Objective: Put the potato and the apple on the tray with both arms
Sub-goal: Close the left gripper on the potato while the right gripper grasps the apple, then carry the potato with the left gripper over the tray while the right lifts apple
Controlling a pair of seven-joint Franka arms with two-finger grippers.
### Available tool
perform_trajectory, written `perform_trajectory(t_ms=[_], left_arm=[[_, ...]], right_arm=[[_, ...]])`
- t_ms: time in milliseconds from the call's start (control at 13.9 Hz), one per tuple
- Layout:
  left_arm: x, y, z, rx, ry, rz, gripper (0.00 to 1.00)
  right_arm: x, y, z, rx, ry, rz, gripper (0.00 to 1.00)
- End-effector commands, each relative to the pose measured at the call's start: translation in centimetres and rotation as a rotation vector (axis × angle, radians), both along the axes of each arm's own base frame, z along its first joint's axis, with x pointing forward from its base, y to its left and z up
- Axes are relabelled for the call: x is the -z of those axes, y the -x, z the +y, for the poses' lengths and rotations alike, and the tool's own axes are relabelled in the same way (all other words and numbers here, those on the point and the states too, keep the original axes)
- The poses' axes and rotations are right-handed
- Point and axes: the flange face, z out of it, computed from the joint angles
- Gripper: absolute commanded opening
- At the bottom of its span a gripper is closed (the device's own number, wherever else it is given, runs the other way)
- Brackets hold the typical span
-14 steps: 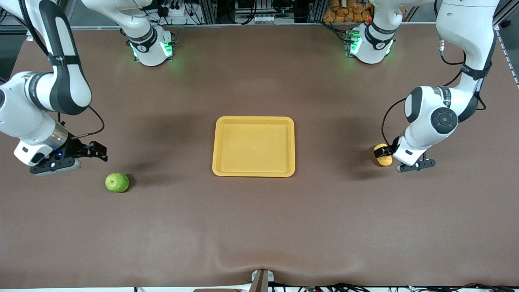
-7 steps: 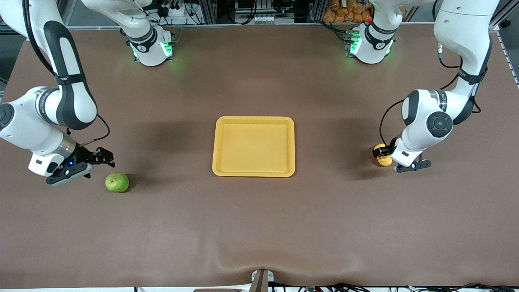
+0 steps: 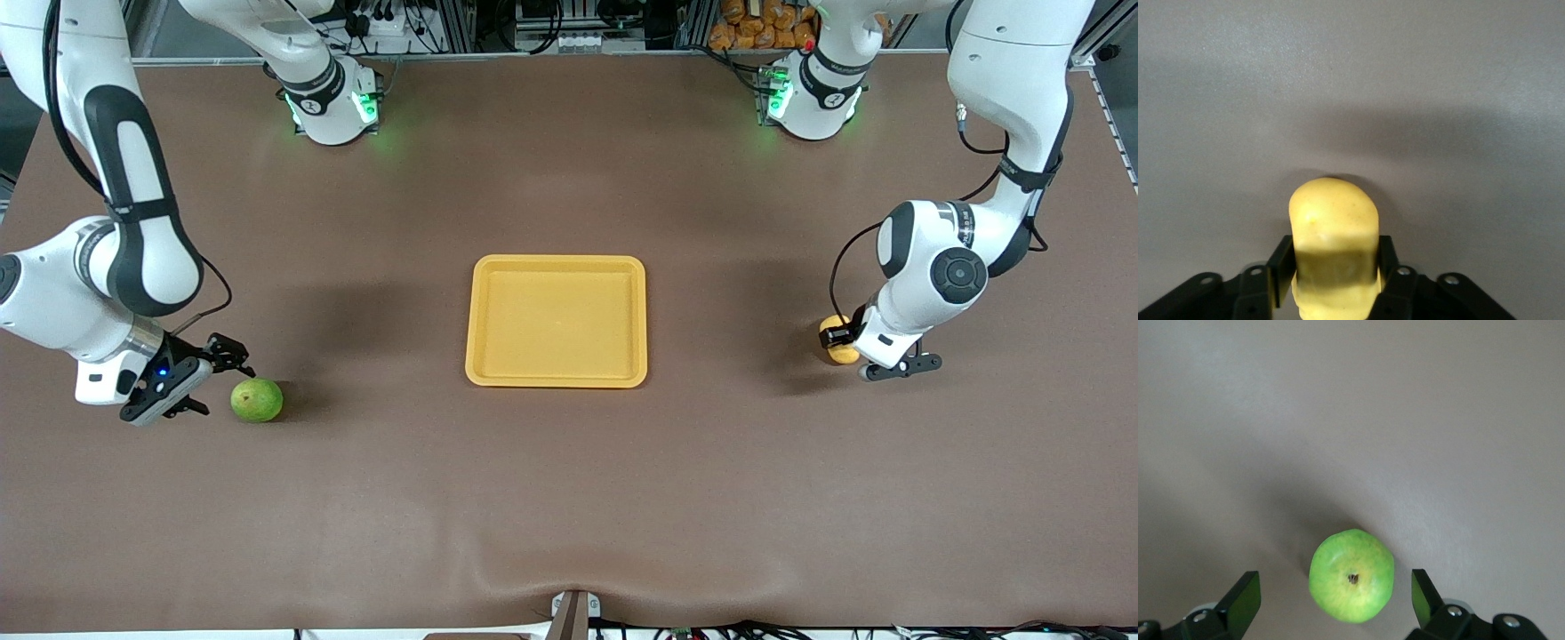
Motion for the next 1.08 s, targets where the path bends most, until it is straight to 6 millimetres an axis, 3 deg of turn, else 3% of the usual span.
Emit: perform_trajectory(t_ms=[0, 72, 143, 430, 861, 1004], left_arm=[[-0.4, -0.3, -0.2, 0.026, -0.010, -0.018, 0.18], [-0.6, -0.2, -0.8, 0.055, -0.009, -0.018, 0.06], [-0.9, -0.3, -1.3, 0.077, -0.006, -0.021, 0.01], [-3.4, -1.1, -3.1, 0.109, 0.002, -0.050, 0.00], [-8.5, -3.6, -9.5, 0.267, 0.021, 0.006, 0.00], [-9.9, -4.2, -11.6, 0.294, 0.031, 0.008, 0.00]], right_arm=[[1.8, -0.5, -0.6, -0.127, -0.038, -0.047, 1.00], [2.8, -0.3, -1.1, -0.159, -0.046, -0.054, 1.00], [3.7, -0.1, -1.7, -0.175, -0.054, -0.057, 1.00], [6.9, 0.5, -2.6, -0.222, -0.095, -0.075, 1.00], [11.4, 1.7, -3.9, -0.268, -0.158, -0.132, 1.00], [11.8, 1.8, -3.9, -0.276, -0.170, -0.152, 1.00]])
